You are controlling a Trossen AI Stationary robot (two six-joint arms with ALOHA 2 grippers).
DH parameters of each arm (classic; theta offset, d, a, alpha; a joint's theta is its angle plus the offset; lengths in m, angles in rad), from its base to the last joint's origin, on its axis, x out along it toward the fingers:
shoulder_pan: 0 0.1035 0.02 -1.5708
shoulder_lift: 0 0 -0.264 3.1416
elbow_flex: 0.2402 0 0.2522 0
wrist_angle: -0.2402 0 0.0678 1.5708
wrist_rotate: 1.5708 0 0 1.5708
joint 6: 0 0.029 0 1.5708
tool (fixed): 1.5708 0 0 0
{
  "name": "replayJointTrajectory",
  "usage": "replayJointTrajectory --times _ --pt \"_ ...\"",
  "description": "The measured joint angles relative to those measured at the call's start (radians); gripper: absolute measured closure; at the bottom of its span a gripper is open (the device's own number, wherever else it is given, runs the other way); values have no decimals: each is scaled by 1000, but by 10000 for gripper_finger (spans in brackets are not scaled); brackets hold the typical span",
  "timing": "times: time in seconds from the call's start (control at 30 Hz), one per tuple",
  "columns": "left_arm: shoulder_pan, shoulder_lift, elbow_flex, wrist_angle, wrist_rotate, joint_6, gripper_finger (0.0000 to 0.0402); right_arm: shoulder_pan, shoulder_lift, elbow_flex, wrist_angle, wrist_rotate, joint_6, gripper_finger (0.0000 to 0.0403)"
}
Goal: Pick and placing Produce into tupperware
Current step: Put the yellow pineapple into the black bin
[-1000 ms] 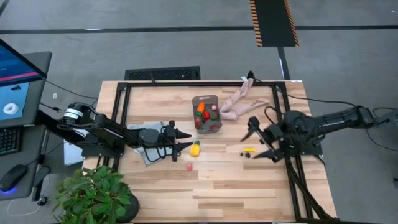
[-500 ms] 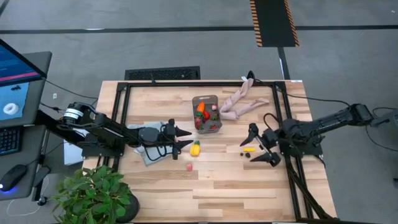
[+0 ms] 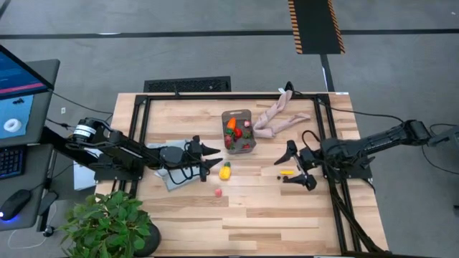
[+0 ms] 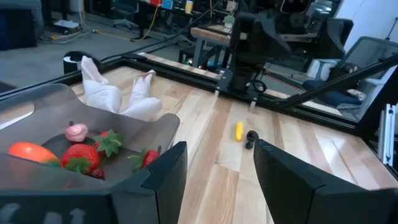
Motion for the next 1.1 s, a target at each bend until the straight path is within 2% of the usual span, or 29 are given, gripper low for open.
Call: replayJointTrajectory --times 0.1,0.27,0.43,0.57,0.73,0.83,1.0,1.1 --pt "0 0 0 -7 -3 1 225 0 0 0 -49 0 5 23" --pt "-2 0 0 -34 60 -36 225 0 0 0 -118 0 6 23" --pt "-2 0 0 -17 59 -177 225 0 0 0 -161 0 6 23" --pt "-9 0 0 -56 -8 -245 225 0 0 0 -159 0 6 23" --pt "-30 0 0 -196 -185 -405 225 0 0 0 -159 0 6 23" --pt "-33 0 0 -221 -180 -510 225 0 0 0 -159 0 6 23" --pt "-59 0 11 -237 -165 -560 225 0 0 0 -158 0 6 22" --pt "-95 0 80 -386 -197 -545 225 0 0 0 -159 0 6 22"
